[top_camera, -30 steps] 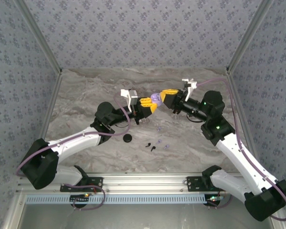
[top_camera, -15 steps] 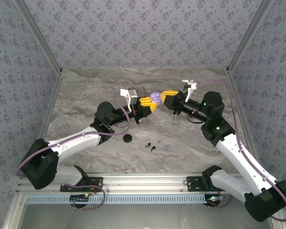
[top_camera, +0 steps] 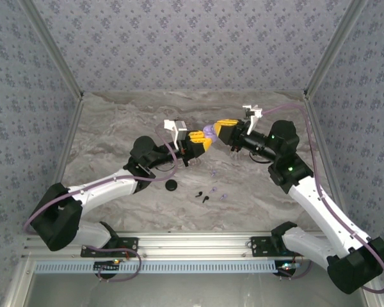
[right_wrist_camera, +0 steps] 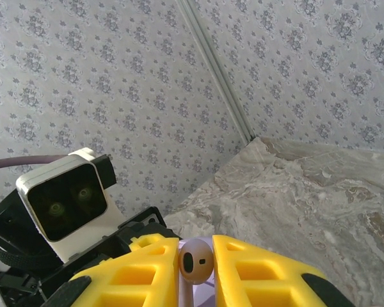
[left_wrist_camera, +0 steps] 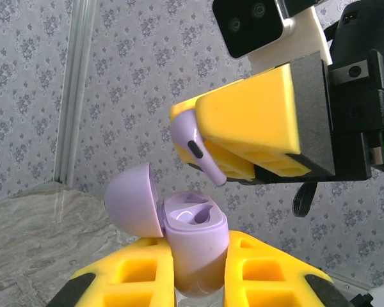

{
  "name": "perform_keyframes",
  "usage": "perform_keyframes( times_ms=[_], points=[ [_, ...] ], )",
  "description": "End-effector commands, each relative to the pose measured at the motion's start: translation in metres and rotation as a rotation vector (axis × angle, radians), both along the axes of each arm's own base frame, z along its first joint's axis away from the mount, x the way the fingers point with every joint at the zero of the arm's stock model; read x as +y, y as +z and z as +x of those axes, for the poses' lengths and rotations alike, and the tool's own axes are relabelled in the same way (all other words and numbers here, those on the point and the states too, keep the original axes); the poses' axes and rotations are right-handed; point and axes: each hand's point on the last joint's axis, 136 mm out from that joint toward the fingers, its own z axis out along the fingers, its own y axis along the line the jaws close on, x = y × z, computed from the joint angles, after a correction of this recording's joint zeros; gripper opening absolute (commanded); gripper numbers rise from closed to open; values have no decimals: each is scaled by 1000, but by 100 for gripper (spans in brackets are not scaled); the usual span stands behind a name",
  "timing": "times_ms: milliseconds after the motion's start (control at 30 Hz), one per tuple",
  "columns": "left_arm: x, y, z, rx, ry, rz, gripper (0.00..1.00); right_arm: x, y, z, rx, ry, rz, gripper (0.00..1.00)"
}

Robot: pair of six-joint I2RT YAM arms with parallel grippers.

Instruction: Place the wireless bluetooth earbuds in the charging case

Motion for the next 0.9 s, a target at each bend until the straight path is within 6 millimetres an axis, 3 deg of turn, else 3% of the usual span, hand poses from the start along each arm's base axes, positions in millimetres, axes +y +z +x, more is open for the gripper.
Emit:
perform_keyframes(
  times_ms=[0,533,867],
  points=[
    [1,12,-6,-26,-17,-35,0,1,23,-2,-52,13,37,21],
    [4,24,-9,-28,-29,-84,0,0,10,-1,-32,2,21,22],
    [2,19,-7,-19,-25,-70,0,-1,16,-1,-45,3,26,22]
  ],
)
